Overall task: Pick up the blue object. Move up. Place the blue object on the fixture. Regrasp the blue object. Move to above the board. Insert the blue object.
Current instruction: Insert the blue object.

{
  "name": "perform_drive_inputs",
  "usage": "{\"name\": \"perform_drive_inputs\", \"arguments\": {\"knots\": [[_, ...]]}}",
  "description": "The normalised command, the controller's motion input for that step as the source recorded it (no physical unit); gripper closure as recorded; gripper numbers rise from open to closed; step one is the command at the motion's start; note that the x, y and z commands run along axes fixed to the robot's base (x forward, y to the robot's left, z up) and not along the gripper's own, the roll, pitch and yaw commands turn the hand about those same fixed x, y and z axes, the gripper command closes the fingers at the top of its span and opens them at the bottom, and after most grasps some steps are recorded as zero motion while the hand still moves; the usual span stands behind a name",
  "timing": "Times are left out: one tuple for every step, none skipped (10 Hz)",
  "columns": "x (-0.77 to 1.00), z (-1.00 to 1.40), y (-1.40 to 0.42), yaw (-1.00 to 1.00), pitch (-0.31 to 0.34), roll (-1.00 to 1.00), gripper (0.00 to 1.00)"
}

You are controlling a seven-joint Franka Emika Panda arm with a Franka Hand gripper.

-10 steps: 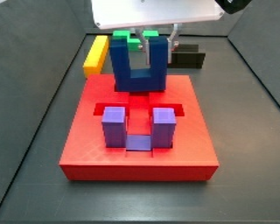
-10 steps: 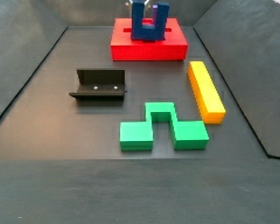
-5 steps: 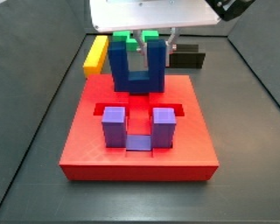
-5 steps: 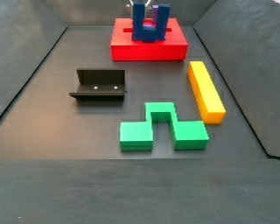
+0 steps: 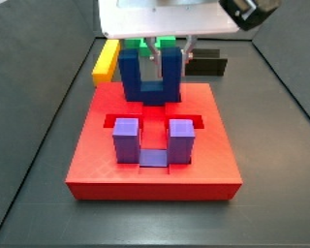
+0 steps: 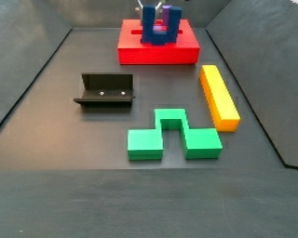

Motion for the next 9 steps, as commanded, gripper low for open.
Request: {"name": "perform_drive_inputs", "arguments": {"knots": [[0.07,-0.53,0.00,0.00,-0.047,0.00,1.00],[0.07,-0.59,0.00,0.00,-0.051,0.02,1.00],[0.07,-0.61,0.00,0.00,-0.051,0.04,1.00],[0.18,-0.69,-0.03,0.00,-0.087,0.00,1.00],[0.21,-0.62,-0.06,0.00,-0.057,0.01,1.00],[0.19,-0.63,-0.05,0.00,-0.044,0.03,1.00],[0.00,0.00,-0.03,0.00,0.039,0.01,1.00],[0.00,0.00,0.00,0.00,-0.014,0.00,1.00],[0.00,0.00,0.00,0.00,0.000,0.03,1.00]]}}
